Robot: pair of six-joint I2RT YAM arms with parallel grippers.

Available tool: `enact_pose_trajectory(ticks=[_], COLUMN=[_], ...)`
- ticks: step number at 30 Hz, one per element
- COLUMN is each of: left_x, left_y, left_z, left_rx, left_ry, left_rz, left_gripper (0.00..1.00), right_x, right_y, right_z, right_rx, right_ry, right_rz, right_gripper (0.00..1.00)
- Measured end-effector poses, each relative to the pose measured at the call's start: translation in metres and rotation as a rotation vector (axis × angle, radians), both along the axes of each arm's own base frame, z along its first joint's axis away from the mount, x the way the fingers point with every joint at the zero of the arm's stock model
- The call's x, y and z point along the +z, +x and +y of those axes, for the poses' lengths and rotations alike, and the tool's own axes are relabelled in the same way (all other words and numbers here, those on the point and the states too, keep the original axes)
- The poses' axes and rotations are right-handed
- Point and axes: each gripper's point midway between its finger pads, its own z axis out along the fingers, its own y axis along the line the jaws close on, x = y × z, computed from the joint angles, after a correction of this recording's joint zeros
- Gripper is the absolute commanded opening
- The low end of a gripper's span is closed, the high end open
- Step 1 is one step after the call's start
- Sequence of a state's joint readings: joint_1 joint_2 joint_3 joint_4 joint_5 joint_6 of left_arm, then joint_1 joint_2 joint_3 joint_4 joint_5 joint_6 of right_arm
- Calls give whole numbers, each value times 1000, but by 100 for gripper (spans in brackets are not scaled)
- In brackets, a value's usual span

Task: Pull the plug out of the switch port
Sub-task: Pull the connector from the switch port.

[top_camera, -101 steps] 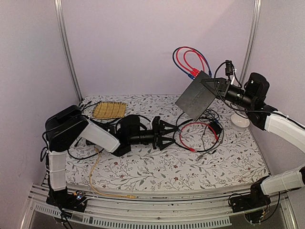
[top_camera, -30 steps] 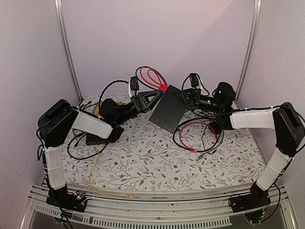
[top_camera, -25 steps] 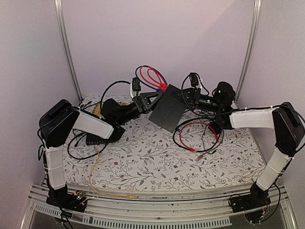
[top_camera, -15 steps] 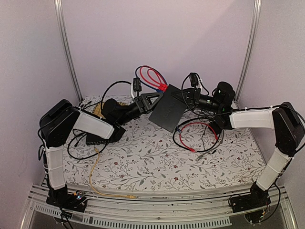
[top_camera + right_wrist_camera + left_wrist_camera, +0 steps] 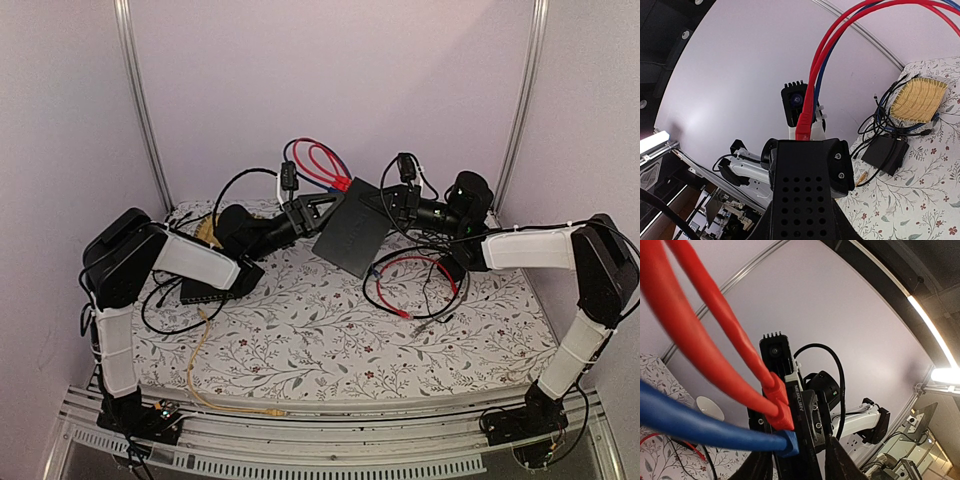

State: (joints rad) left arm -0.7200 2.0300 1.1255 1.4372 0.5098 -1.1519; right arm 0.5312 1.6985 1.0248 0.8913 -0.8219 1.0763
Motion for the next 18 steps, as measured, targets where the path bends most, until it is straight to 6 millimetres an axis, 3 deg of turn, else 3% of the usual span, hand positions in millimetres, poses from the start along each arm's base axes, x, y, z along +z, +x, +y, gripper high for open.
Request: enact_pose_trajectory(ticks=[18], left_x=[4], left_y=[4], left_z=[4], left_rx=[-8], left_ry=[-35], left_rz=[45], left_gripper=[32], right_x=[2], right_y=[-1], right_z=[0], right_rx=[1], right_ry=[1], right_rz=[-26], right_gripper=[1])
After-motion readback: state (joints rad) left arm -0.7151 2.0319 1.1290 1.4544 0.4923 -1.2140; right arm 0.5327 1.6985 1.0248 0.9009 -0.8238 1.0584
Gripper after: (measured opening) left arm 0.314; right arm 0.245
